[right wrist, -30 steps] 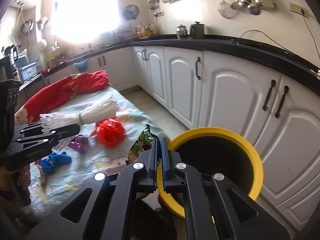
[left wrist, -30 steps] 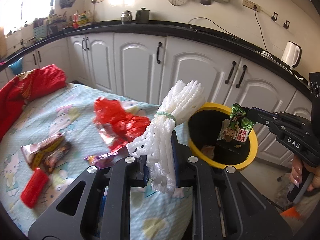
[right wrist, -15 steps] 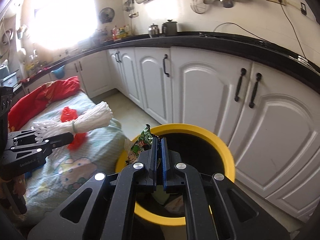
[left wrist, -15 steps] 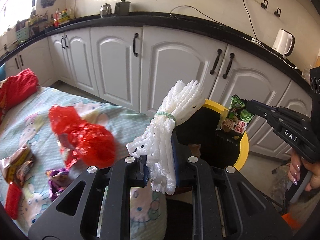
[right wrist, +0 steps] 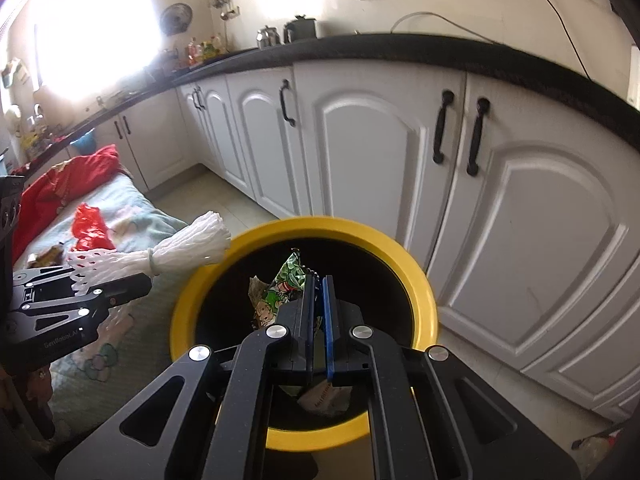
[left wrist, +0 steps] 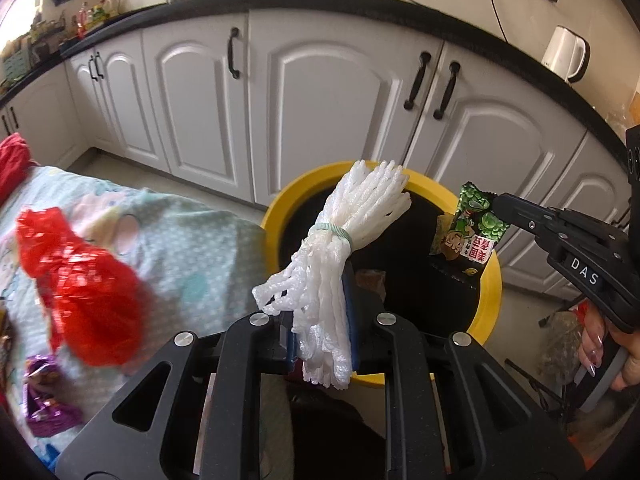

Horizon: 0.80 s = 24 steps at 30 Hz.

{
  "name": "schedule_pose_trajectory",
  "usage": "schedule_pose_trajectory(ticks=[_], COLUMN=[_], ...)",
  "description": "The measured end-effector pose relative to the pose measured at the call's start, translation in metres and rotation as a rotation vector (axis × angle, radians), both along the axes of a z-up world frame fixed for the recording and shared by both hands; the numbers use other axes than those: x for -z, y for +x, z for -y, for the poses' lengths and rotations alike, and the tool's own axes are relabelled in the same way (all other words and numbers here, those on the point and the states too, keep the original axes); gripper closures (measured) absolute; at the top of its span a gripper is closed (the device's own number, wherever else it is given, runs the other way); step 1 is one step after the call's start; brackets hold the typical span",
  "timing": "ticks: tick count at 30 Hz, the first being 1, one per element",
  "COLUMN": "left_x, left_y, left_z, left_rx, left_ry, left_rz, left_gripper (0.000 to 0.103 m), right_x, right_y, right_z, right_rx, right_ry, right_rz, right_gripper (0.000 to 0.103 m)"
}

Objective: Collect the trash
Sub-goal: 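Carry the mesh bundle and snack wrapper over the yellow bin with both tools, then open both tools to drop the bundle and wrapper into the bin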

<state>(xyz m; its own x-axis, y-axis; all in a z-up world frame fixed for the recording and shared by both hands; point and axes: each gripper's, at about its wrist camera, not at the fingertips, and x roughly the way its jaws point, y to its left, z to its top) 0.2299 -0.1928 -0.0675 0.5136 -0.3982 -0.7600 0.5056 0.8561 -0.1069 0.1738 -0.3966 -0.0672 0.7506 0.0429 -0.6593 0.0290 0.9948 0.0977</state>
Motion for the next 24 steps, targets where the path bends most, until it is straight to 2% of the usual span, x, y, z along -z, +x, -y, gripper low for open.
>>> schedule_pose_trajectory(ticks=[20,22,24], left_x=[0.037,0.037,0.038], left_y=[0.016,0.017,0.016], left_z=[0.029,0.029,0.028], left_rx=[0.04,0.042,0.041], left_ry=[0.017,0.015,0.012], left_rz=[-0.089,-0.089,-0.091], left_gripper=[0.089,0.08,0.076], right_x=[0.036,0.036,0.036], right_y=[0.013,0.012,0.012], right_z=[0.022,0.023,0.024], right_rx=[0.065,0.07,0.067], right_ry=[0.022,0.017,0.021], right_rz=[-0.083,-0.082,-0.085], right_gripper=[0.098,0.095,0.091])
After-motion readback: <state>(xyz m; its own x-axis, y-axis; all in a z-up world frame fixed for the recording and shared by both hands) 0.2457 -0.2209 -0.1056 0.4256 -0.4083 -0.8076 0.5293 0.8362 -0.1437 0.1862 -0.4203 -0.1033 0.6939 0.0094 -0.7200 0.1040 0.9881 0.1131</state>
